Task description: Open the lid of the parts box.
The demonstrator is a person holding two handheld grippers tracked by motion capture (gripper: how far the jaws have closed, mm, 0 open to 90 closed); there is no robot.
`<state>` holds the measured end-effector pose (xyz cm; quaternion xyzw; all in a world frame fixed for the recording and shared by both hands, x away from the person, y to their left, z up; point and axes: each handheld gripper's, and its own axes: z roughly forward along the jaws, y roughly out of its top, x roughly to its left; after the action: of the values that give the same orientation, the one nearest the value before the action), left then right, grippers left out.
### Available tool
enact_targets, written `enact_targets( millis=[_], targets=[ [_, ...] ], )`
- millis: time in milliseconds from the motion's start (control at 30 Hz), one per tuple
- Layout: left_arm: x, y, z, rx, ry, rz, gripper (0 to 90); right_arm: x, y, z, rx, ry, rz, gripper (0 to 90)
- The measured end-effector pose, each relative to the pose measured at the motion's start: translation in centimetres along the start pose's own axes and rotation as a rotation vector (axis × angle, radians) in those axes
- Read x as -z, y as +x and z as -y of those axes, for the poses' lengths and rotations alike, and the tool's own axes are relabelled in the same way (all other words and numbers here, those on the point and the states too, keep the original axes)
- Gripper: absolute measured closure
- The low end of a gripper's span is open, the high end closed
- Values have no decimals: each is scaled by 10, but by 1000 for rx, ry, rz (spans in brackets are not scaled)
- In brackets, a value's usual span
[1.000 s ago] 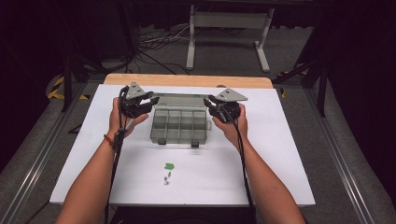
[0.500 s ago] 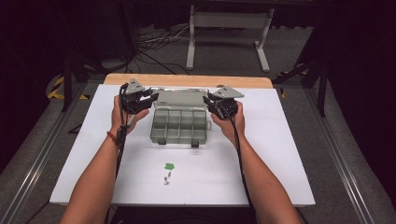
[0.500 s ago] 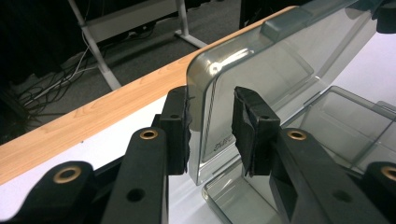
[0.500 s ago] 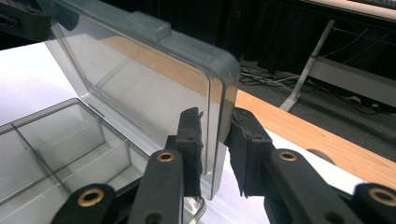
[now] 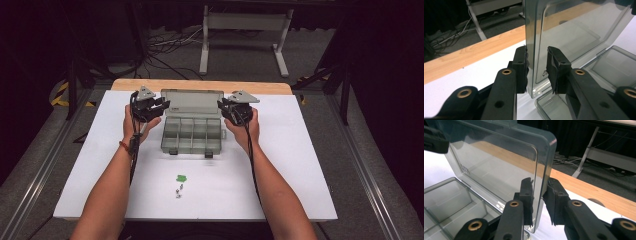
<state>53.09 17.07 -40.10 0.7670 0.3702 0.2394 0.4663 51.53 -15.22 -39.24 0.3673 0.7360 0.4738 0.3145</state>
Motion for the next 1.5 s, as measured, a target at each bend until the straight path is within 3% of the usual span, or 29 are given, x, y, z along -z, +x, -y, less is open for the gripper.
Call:
enact_targets(
  millis=[167, 467, 567, 933, 1500],
  targets=[
    [-6, 0, 5, 29, 6, -3, 705, -3, 0, 3, -9, 6, 11, 769],
    [-13, 0, 10, 42, 2, -25, 706, -10, -1, 10, -32, 23, 25, 783],
    [-16, 0, 13, 56, -18, -35, 706, -13, -1, 13, -39, 30, 28, 787],
    [-24, 2, 21, 95, 7, -36, 734, -23, -2, 26, -51, 69, 48, 821],
    [-33, 6, 30, 107, 36, -38, 750, -32, -3, 36, -69, 114, 40, 817]
  ],
)
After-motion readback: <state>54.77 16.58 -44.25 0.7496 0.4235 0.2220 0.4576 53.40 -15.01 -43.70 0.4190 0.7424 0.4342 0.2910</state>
